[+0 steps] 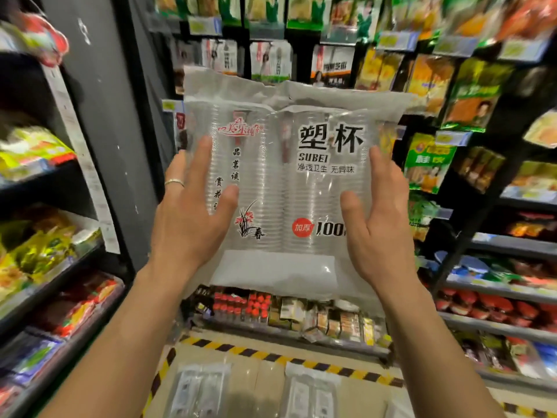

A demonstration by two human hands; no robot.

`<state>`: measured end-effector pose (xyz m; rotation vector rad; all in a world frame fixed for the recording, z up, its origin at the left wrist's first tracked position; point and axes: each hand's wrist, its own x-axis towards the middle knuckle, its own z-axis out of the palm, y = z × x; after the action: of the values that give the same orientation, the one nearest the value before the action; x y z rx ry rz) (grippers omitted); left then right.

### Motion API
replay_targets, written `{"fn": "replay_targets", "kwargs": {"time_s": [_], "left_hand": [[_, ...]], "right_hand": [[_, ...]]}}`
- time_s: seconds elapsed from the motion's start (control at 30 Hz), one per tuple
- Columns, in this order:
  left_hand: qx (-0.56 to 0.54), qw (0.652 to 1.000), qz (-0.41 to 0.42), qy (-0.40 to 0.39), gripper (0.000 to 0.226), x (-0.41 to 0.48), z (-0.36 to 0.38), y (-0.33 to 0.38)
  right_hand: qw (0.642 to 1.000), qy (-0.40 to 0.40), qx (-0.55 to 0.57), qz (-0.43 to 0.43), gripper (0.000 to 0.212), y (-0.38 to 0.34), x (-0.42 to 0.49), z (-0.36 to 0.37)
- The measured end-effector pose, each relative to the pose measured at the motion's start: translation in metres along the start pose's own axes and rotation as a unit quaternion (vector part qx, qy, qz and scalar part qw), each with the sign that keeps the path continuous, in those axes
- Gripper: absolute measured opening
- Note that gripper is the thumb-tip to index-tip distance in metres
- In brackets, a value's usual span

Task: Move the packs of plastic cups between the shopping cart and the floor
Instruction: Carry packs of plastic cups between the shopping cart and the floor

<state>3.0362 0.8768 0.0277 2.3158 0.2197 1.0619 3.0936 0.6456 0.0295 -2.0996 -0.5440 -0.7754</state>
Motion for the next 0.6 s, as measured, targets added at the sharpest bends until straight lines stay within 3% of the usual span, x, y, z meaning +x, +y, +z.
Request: {"fn": "replay_targets", "kwargs": {"time_s": [0.37,0.6], "left_hand": [[-0.051,0.998,0.045,0.009,0.066,0.036,-0.061,0.059],[-0.130,0.984,0.110,-0.056,0.067,0.040,-0.069,0.074]], "right_hand": [[0.996,0.053,-0.072,-0.010,0.068,-0.073,0.025,-0.072],[0.980,0.124,-0.154,0.027,0.069,-0.110,-0.010,-0.106]]}}
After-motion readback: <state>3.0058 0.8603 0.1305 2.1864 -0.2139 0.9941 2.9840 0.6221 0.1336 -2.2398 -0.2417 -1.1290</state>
